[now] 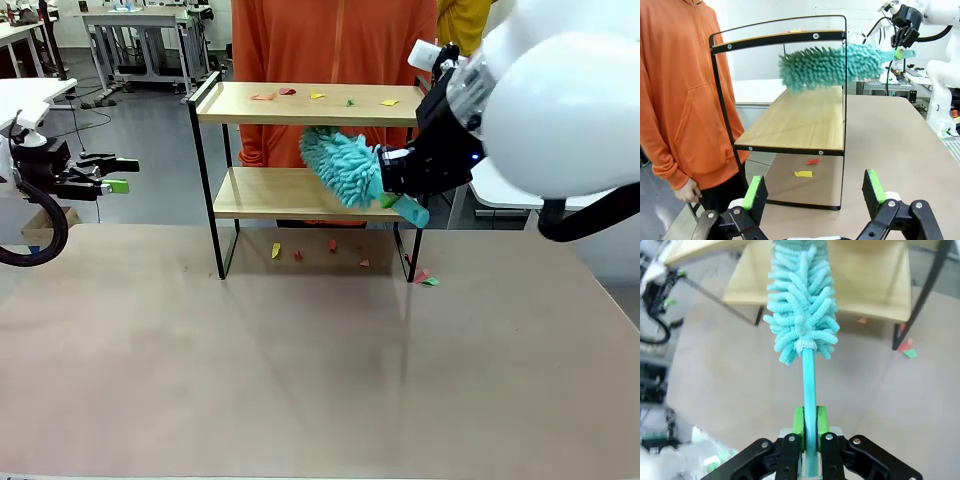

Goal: Clean the shelf.
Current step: Clean the specific section of the Shelf indicated by the human with the Duster.

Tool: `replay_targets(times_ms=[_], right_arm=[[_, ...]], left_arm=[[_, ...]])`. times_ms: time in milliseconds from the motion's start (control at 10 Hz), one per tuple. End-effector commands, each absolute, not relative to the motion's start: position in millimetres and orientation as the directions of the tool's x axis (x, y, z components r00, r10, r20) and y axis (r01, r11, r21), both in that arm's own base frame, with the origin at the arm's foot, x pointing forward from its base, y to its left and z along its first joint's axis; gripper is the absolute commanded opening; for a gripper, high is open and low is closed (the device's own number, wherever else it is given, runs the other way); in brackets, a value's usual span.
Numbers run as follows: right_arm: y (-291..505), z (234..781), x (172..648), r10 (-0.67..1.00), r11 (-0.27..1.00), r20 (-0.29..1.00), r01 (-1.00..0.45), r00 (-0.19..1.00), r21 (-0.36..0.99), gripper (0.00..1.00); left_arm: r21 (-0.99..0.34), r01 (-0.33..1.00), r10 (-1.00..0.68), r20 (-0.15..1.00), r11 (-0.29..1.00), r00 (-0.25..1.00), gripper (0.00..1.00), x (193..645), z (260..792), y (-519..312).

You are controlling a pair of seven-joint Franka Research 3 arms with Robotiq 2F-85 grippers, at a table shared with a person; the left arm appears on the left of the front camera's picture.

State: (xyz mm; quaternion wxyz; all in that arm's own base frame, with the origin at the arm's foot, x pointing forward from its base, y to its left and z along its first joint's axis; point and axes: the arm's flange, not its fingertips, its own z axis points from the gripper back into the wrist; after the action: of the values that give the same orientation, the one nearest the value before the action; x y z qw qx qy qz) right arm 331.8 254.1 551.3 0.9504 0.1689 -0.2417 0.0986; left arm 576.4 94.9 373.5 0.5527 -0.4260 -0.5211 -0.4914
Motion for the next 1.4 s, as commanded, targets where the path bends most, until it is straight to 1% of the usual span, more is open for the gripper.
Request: replay_targets(times_ms=[0, 100, 300, 500, 700, 1100, 1200, 1300], right_arm=[[223.8, 554.9, 318.9, 0.292, 0.857, 0.459, -0.443, 0.839, 0.265, 0.13], [215.5, 557.3, 311.6, 0.370, 0.818, 0.456, -0.516, 0.810, 0.253, 0.13], [203.7, 559.5, 295.1, 0.518, 0.712, 0.399, -0.640, 0.757, 0.289, 0.13], [192.8, 562.3, 281.5, 0.670, 0.620, 0.308, -0.737, 0.676, 0.269, 0.13], [174.6, 554.9, 270.7, 0.785, 0.523, 0.225, -0.811, 0.578, 0.262, 0.13], [127.5, 524.6, 254.2, 0.869, 0.464, 0.075, -0.859, 0.488, 0.217, 0.13], [119.1, 514.0, 254.1, 0.872, 0.468, 0.051, -0.859, 0.488, 0.207, 0.13], [116.1, 503.7, 255.5, 0.879, 0.457, 0.056, -0.869, 0.474, 0.190, 0.13]], left_arm=[[0.048, 0.987, -0.104, 0.994, 0.153, -0.032, 1.00, 575.3, 376.4, 95.2], [0.048, 0.987, -0.104, 0.994, 0.153, -0.032, 1.00, 575.3, 376.4, 95.2], [0.048, 0.987, -0.104, 0.994, 0.153, -0.032, 1.00, 575.3, 376.4, 95.2], [0.048, 0.987, -0.104, 0.994, 0.153, -0.032, 1.00, 575.3, 376.4, 95.2], [0.048, 0.987, -0.104, 0.994, 0.153, -0.032, 1.00, 575.3, 376.4, 95.2], [0.048, 0.987, -0.104, 0.994, 0.153, -0.032, 1.00, 575.3, 376.4, 95.2], [0.048, 0.987, -0.104, 0.994, 0.153, -0.032, 1.00, 575.3, 376.4, 95.2], [0.048, 0.987, -0.104, 0.994, 0.153, -0.032, 1.00, 575.3, 376.4, 95.2]])
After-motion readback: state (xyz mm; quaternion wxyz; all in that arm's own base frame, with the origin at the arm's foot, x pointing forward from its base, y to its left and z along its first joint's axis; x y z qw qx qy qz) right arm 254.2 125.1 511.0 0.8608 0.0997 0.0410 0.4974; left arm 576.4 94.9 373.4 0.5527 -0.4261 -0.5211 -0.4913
